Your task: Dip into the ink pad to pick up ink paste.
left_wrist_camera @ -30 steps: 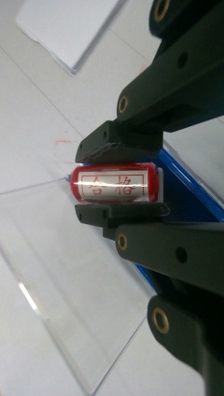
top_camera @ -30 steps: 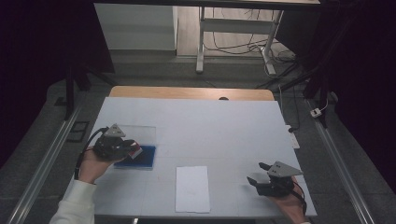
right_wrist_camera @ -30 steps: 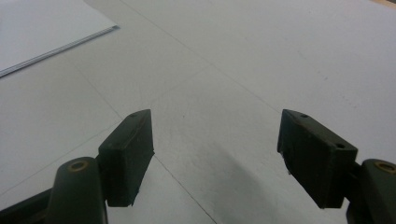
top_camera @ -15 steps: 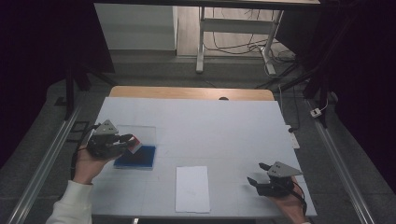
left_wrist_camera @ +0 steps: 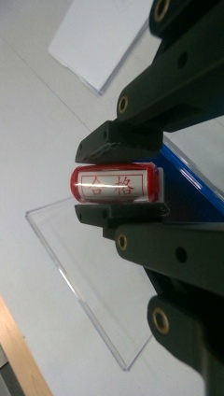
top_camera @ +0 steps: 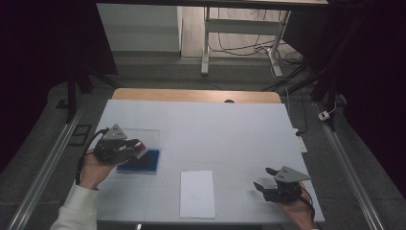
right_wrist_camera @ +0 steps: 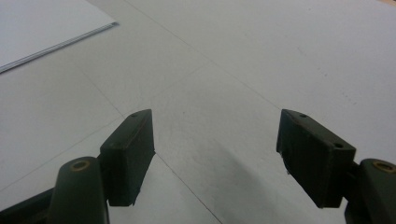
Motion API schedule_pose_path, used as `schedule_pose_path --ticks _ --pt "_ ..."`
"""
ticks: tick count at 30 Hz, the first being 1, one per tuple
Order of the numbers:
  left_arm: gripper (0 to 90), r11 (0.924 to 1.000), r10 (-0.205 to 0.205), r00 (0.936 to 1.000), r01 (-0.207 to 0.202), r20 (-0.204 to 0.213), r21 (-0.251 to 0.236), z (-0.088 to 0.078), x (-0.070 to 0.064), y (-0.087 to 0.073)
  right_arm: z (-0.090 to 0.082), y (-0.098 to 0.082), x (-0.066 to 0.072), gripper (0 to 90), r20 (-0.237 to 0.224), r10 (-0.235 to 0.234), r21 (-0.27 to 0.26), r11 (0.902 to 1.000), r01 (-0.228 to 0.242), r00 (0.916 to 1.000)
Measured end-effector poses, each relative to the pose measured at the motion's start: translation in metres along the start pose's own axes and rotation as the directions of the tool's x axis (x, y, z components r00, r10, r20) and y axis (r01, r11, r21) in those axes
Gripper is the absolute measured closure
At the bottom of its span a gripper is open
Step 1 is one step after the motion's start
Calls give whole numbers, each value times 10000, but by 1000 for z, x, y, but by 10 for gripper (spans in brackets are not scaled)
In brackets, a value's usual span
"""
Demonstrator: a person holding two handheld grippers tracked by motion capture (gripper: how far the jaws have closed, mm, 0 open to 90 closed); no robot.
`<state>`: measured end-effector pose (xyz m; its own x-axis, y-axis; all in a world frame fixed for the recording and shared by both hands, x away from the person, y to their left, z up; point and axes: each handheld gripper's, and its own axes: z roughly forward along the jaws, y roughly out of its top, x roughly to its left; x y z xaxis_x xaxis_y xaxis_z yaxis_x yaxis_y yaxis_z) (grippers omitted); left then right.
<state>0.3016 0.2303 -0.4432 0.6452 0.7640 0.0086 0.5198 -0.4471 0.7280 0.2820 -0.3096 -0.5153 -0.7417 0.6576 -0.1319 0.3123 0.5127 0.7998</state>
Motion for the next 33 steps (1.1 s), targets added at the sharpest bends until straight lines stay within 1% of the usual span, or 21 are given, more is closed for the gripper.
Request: schedule_pose_path --ticks 6,9,10,19,25,33 --pt "704 9986 19 9999 -12 -141 530 11 2 -3 0 -1 0 272 23 25 51 10000 -25 10000" --pt "705 9977 -23 10000 28 -73 678 15 4 -4 -1 -1 0 273 5 38 -18 10000 -38 10000" --pt "704 9975 -43 9999 53 -136 709 17 4 -5 -1 -1 0 273 6 39 -24 10000 -39 10000" --pt "704 9945 -152 9998 165 -132 1035 25 7 -9 0 -1 0 273 27 42 28 10000 -42 10000" --pt "705 9897 0 9999 24 -166 1430 30 7 -11 0 -2 0 273 5 53 64 10000 -53 10000" --pt "705 9836 -75 9995 126 -294 1799 39 9 -15 1 -2 1 273 -68 23 112 9999 -22 10000"
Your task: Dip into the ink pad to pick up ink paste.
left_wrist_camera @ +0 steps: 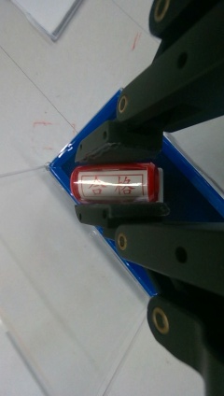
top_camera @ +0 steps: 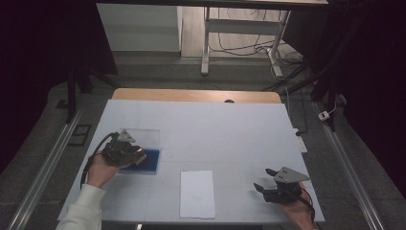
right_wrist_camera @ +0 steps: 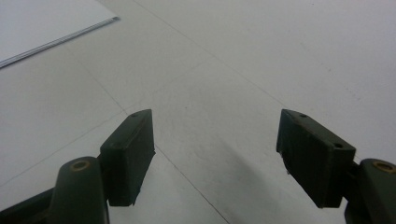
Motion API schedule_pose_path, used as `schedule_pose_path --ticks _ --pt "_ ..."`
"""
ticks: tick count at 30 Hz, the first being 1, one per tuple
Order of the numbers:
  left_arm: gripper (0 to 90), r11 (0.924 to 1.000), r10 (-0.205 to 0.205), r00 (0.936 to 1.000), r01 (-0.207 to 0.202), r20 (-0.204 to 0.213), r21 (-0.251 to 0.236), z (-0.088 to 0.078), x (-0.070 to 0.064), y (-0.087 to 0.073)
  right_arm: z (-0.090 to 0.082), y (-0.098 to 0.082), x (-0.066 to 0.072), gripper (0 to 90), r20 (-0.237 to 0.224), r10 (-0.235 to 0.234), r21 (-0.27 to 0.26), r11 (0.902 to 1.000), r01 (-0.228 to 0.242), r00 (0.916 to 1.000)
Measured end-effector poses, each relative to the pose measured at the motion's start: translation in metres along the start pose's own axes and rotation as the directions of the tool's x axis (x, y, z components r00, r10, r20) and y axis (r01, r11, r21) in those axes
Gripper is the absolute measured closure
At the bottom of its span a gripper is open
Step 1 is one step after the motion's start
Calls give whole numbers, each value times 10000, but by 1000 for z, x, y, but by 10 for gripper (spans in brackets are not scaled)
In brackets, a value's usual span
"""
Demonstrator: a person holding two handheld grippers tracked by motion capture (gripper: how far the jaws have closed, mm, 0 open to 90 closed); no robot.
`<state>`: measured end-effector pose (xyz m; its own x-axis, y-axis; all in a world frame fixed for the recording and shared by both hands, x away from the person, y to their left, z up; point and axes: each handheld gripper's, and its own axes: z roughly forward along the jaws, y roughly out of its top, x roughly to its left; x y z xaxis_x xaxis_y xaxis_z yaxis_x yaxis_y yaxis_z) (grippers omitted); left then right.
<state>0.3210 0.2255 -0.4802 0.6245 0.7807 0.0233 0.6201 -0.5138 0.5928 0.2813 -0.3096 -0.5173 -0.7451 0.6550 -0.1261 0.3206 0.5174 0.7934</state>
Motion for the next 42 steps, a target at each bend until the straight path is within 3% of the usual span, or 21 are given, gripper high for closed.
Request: schedule_pose_path --ticks 14,23,39,42 --pt "704 9996 76 9997 -69 -250 267 4 -2 1 1 0 0 271 -103 -11 98 10000 12 9999" --pt "705 9957 86 9984 -33 -561 925 8 -7 6 2 1 2 271 -140 -38 91 10000 40 9999" --pt "702 9940 420 9941 -314 -999 1048 13 -14 6 0 3 4 270 -121 -154 144 9998 156 9998" --pt "703 9948 374 9952 -285 -904 983 13 -12 5 -1 3 5 270 -48 -160 160 9997 161 9999"
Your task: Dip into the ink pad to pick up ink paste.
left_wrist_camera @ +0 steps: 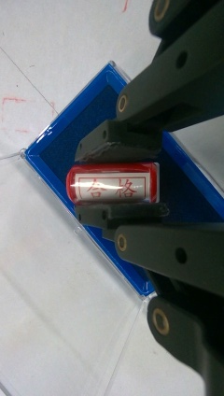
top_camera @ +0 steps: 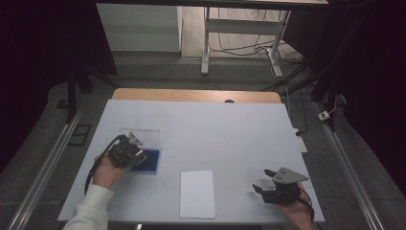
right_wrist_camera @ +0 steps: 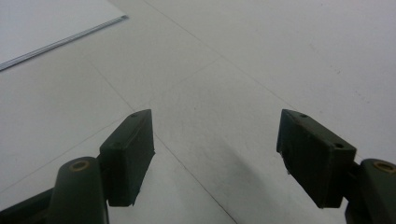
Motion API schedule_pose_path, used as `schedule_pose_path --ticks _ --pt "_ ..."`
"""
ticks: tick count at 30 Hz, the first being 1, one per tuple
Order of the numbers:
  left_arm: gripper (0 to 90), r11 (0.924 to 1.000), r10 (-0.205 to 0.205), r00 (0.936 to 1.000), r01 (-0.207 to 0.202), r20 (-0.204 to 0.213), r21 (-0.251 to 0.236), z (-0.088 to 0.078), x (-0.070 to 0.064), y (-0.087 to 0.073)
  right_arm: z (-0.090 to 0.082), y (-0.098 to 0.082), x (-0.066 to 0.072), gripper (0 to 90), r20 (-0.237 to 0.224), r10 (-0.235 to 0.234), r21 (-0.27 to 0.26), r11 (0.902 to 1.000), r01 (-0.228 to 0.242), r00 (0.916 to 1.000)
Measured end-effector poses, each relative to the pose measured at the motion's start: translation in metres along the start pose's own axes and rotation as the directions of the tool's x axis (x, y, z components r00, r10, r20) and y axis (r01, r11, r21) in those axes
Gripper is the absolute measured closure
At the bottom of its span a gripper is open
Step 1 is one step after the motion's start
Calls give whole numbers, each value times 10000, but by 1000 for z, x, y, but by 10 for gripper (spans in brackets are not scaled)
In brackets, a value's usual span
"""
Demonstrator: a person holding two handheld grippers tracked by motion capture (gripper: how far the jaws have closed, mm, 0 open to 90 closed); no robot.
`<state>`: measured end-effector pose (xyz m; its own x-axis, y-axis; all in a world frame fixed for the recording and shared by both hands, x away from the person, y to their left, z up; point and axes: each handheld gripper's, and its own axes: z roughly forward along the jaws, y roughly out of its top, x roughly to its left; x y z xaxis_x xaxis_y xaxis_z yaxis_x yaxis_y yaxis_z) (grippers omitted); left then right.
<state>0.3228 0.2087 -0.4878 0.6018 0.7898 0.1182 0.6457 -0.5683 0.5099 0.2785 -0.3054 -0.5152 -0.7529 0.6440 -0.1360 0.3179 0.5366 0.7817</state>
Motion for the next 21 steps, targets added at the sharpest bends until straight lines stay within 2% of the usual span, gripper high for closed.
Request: schedule_pose_path --ticks 12,15,17,18,21 --pt "704 10000 40 10000 -40 37 -60 0 0 -1 1 0 0 270 -16 -17 39 10000 17 10000" --pt "703 9998 196 9998 -196 -33 -8 -1 -1 0 2 0 0 271 -51 -11 32 10000 11 10000" --pt "702 9996 262 9997 -262 11 -129 -4 0 1 2 0 -1 270 -57 12 43 10000 -12 10000" --pt "704 9996 276 9995 -274 164 -108 -5 1 1 2 -1 -1 271 -55 25 44 10000 -24 10000" --pt "704 9993 360 9993 -358 136 -126 -6 0 2 1 -1 -1 273 -6 2 3 10000 -2 10000"
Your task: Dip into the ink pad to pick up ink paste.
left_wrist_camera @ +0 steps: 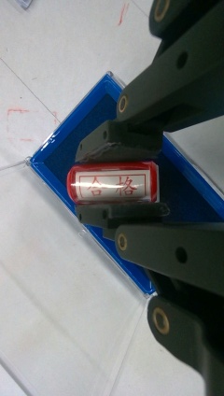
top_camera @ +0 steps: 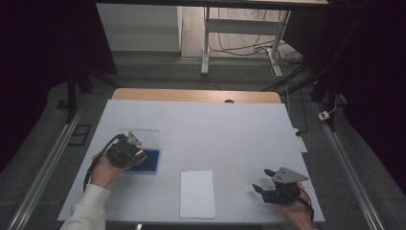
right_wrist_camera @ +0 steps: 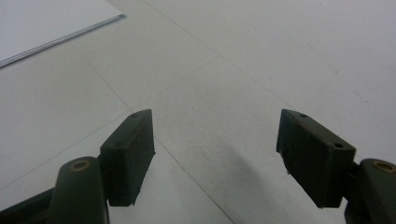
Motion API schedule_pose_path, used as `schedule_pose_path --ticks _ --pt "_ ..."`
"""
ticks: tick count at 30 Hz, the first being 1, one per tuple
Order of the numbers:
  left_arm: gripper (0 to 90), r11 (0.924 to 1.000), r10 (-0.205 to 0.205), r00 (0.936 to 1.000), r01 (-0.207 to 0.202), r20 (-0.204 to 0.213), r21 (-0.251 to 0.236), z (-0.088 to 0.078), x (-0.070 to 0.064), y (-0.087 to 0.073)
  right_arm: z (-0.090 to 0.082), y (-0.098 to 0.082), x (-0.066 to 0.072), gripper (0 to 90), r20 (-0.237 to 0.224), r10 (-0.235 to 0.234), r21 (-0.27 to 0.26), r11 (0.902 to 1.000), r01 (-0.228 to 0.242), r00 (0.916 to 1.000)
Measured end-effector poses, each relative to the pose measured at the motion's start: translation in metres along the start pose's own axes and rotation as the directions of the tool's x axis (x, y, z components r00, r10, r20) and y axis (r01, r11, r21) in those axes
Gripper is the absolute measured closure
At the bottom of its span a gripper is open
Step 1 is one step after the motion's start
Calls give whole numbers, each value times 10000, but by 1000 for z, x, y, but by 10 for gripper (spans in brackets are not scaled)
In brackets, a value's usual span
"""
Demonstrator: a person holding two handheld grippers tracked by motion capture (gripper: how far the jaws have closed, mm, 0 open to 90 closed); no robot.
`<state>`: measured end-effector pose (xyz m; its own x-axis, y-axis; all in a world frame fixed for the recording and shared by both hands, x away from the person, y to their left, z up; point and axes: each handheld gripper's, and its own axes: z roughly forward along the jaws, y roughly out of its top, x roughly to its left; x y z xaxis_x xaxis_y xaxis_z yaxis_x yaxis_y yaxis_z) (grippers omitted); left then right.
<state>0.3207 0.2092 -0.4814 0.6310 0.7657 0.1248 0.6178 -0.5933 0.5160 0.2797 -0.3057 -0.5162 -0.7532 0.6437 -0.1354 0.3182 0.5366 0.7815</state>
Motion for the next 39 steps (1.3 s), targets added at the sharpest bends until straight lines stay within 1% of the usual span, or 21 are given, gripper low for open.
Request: schedule_pose_path --ticks 2,4,6,7,10,14,16,18,20,22,24,28,33,39 --pt "704 9999 56 10000 -56 -32 -93 -2 -1 1 -1 0 0 273 -6 7 -27 10000 -7 10000" --pt "703 9996 23 10000 -21 83 -294 -6 -1 1 -1 0 0 273 -7 -20 -16 10000 20 10000" --pt "703 9985 -38 10000 39 14 -550 -11 0 1 0 -1 0 273 -2 18 -39 10000 -18 10000" --pt "703 9973 -94 9999 89 -69 -726 -15 1 1 -1 -1 0 273 17 50 -38 10000 -50 10000" --pt "702 9921 -327 9994 311 -109 -1212 -25 4 0 -1 -1 -1 272 18 33 -30 10000 -33 10000" --pt "700 9862 -549 9977 480 -392 -1583 -37 5 0 0 -1 0 272 15 36 -2 10000 -36 10000" --pt "700 9832 -609 9976 541 -340 -1742 -41 5 0 -1 -1 -1 272 29 30 8 10000 -30 10000" --pt "700 9817 -533 9982 473 -281 -1845 -45 5 0 -1 -1 -1 272 27 25 5 10000 -25 10000" --pt "700 9790 -569 9982 520 -192 -1970 -48 5 0 -1 -1 -1 272 17 10 6 10000 -10 10000" --pt "701 9784 -506 9987 481 -72 -2008 -49 5 -1 -1 -1 0 272 9 16 13 10000 -16 10000" --pt "701 9791 -488 9988 468 -51 -1979 -49 6 -1 -1 -2 -1 272 -2 22 11 10000 -22 10000" --pt "702 9821 -404 9991 413 88 -1840 -47 7 -2 -1 -2 -1 272 3 30 37 10000 -30 10000" --pt "702 9878 -309 9993 340 222 -1519 -37 6 -2 0 -2 -1 272 -4 11 62 10000 -11 10000" --pt "702 9937 -351 9992 370 192 -1059 -21 6 -4 0 -2 -1 272 -12 23 48 10000 -23 10000"
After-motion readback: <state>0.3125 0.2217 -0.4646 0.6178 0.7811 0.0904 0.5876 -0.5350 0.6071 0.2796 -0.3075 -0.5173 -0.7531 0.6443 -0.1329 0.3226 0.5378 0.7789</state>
